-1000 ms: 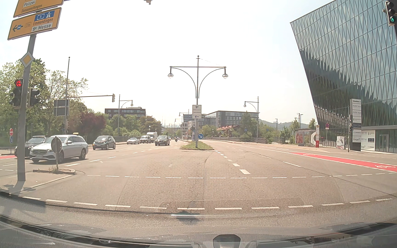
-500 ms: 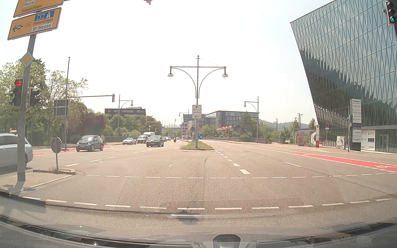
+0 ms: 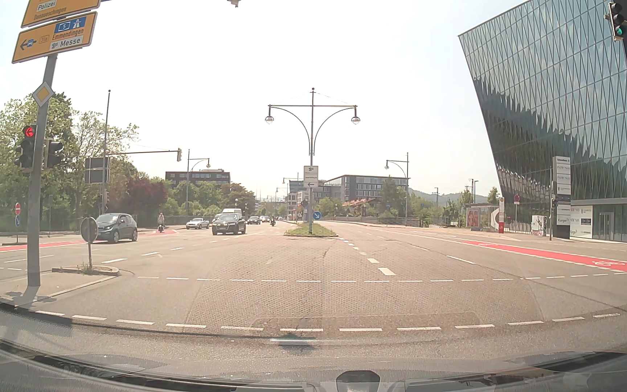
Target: Follow the waypoints while adhering to traffic rules and regulations
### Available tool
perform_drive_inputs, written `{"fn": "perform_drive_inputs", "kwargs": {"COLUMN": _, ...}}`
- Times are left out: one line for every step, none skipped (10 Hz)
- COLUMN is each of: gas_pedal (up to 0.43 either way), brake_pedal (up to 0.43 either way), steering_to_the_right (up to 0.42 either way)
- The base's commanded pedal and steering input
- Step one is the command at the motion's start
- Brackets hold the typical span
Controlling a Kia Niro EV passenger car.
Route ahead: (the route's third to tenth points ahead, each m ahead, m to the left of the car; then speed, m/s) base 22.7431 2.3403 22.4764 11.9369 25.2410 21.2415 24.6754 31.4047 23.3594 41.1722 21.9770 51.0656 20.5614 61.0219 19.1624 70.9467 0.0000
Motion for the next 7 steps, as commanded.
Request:
{"fn": "perform_drive_inputs", "kwargs": {"gas_pedal": 0.0, "brake_pedal": 0.274, "steering_to_the_right": -0.006}}
{"fn": "perform_drive_inputs", "kwargs": {"gas_pedal": 0.0, "brake_pedal": 0.274, "steering_to_the_right": -0.006}}
{"fn": "perform_drive_inputs", "kwargs": {"gas_pedal": 0.0, "brake_pedal": 0.274, "steering_to_the_right": -0.006}}
{"fn": "perform_drive_inputs", "kwargs": {"gas_pedal": 0.0, "brake_pedal": 0.274, "steering_to_the_right": -0.006}}
{"fn": "perform_drive_inputs", "kwargs": {"gas_pedal": 0.0, "brake_pedal": 0.274, "steering_to_the_right": -0.006}}
{"fn": "perform_drive_inputs", "kwargs": {"gas_pedal": 0.0, "brake_pedal": 0.274, "steering_to_the_right": -0.006}}
{"fn": "perform_drive_inputs", "kwargs": {"gas_pedal": 0.0, "brake_pedal": 0.274, "steering_to_the_right": -0.006}}
